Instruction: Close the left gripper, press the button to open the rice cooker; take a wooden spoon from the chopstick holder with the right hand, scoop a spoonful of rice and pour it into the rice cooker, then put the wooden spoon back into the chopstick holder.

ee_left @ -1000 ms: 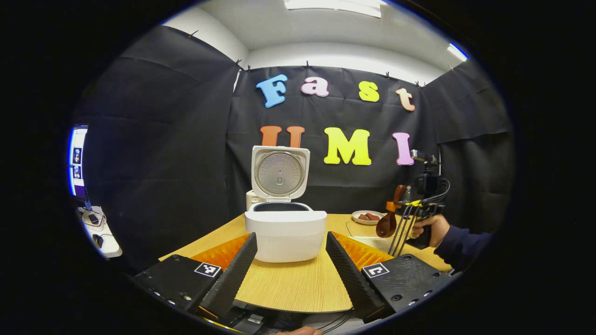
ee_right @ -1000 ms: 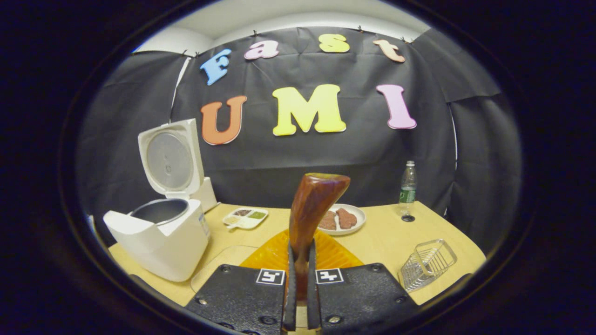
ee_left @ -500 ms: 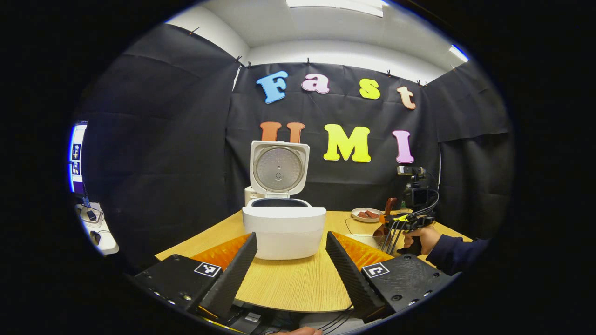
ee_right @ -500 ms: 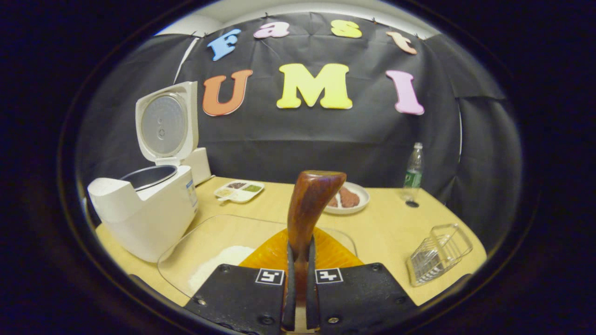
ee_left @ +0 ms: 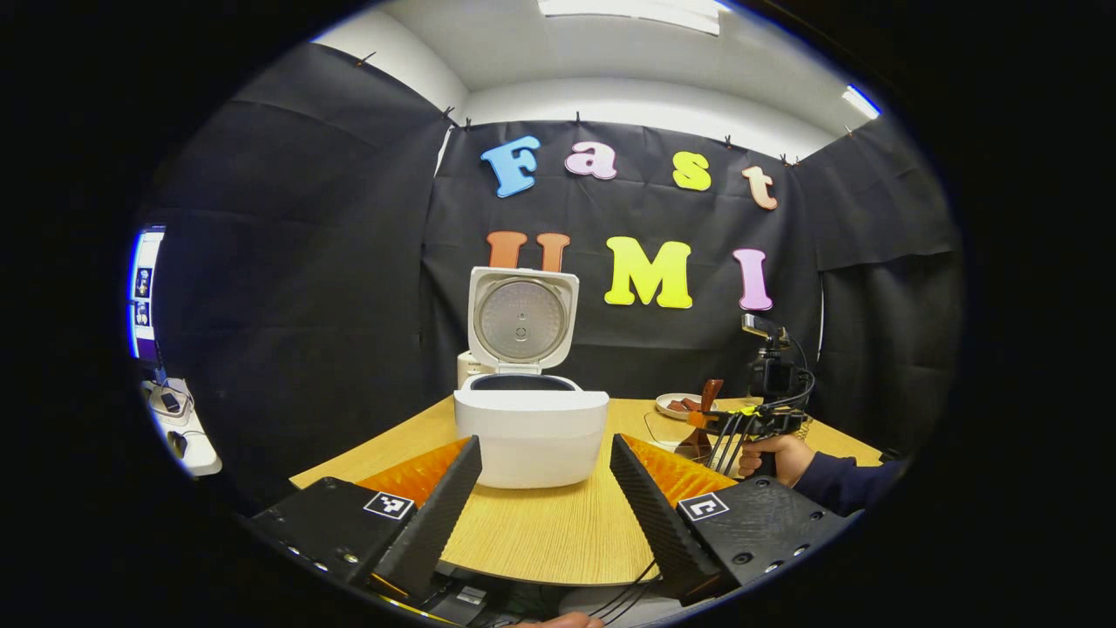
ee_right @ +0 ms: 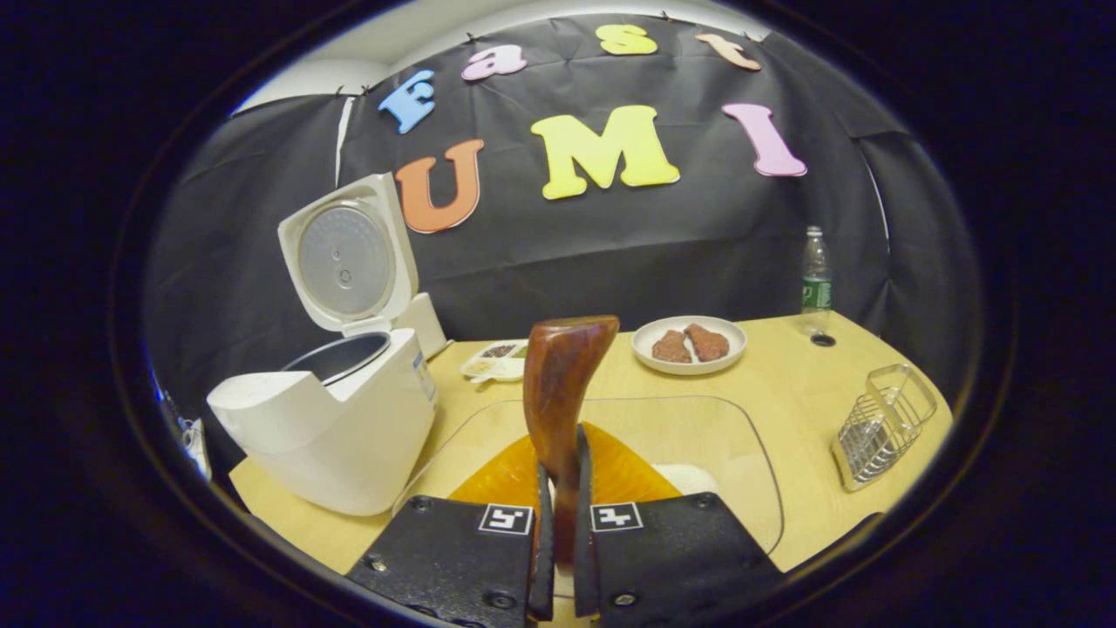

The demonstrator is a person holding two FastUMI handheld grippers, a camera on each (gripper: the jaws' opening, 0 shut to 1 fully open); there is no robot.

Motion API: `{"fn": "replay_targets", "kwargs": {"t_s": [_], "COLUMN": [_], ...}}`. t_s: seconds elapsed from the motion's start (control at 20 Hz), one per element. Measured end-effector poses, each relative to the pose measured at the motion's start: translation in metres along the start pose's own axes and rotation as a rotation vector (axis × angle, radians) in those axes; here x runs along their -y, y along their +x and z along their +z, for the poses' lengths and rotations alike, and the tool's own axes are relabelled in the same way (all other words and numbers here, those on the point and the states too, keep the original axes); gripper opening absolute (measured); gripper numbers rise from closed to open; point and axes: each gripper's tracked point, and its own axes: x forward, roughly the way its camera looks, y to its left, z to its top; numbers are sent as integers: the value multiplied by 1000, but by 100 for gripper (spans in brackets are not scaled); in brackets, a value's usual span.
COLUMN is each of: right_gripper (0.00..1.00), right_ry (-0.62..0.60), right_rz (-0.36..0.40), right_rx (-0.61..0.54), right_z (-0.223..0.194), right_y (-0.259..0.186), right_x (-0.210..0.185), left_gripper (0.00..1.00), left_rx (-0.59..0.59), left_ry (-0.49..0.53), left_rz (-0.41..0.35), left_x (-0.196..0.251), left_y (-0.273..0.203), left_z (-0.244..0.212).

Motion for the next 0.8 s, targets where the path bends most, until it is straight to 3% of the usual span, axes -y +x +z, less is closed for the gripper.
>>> {"fn": "replay_targets", "kwargs": {"t_s": [0.2, 0.4, 0.65, 0.8], "right_gripper": [10, 10, 9, 9], "right_ry": [126, 329, 592, 681], "right_rz": [87, 106, 177, 182], "right_rx": [-46, -101, -62, -11], "right_z": [0, -1, 21, 35], "right_y": [5, 10, 6, 0], "right_x": [3, 25, 50, 66], "left_gripper": [94, 94, 94, 94], "left_rx": [-9, -15, -6, -33], "left_ry": [-4, -5, 11, 6], "left_rz": [5, 5, 17, 17], "left_x": [-2, -3, -7, -7], "left_y": [1, 3, 2, 6], "left_z": [-1, -2, 4, -8]}}
